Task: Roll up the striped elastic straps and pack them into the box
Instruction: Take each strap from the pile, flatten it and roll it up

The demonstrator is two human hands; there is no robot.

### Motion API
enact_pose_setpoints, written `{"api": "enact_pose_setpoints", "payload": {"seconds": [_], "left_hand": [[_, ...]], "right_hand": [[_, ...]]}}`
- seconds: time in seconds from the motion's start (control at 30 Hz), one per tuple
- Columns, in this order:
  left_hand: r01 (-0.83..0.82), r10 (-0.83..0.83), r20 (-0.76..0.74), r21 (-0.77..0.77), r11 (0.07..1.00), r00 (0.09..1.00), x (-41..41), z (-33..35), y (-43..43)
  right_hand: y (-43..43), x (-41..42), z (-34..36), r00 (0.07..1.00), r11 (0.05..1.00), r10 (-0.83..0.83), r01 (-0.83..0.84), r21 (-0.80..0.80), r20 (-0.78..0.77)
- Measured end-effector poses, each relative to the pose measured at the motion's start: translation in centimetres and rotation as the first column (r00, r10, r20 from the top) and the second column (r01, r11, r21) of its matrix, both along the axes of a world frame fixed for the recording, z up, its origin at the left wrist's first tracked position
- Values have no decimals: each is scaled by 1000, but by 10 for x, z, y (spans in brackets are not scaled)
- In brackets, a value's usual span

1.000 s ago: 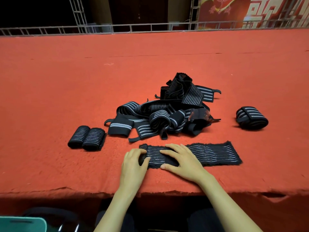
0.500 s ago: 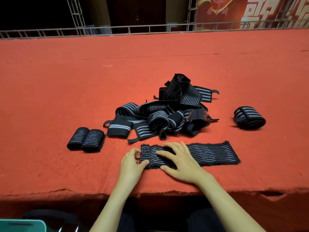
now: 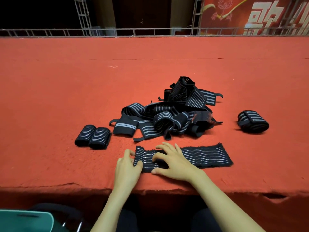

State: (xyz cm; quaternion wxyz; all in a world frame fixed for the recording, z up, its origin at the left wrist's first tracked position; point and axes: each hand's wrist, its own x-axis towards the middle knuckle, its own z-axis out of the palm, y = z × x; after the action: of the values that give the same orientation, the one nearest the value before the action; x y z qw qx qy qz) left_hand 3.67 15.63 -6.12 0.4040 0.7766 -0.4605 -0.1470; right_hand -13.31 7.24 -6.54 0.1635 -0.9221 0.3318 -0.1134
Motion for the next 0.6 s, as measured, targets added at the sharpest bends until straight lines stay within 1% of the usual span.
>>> {"api": "enact_pose_setpoints", "payload": {"seconds": [0.1, 0.2, 0.3, 0.43, 0.5, 0.6], "left_hand": [[-51, 51, 45, -12, 999, 998, 13, -1, 10], [-29, 32, 159, -24, 999, 987, 8, -2, 11], [50, -25, 254, -91, 995, 967, -2, -7, 6], [215, -169, 304, -124, 969, 938, -6, -18, 3], [266, -220, 282, -136, 954, 934, -9, -19, 5], [272, -256, 122, -140, 952, 959, -6, -12, 7]], "right_hand": [[7, 3, -2, 1000, 1000, 20, -20, 20, 11], [7, 2, 0, 1000, 1000, 4, -5, 21, 17], [6, -1, 2, 1000, 1000, -15, 15, 26, 12], [6, -10, -1, 998, 999, -43, 42, 35, 40], [4, -18, -3, 996, 997, -65, 62, 47, 54], [1, -29, -5, 992, 994, -86, 80, 70, 89]]}}
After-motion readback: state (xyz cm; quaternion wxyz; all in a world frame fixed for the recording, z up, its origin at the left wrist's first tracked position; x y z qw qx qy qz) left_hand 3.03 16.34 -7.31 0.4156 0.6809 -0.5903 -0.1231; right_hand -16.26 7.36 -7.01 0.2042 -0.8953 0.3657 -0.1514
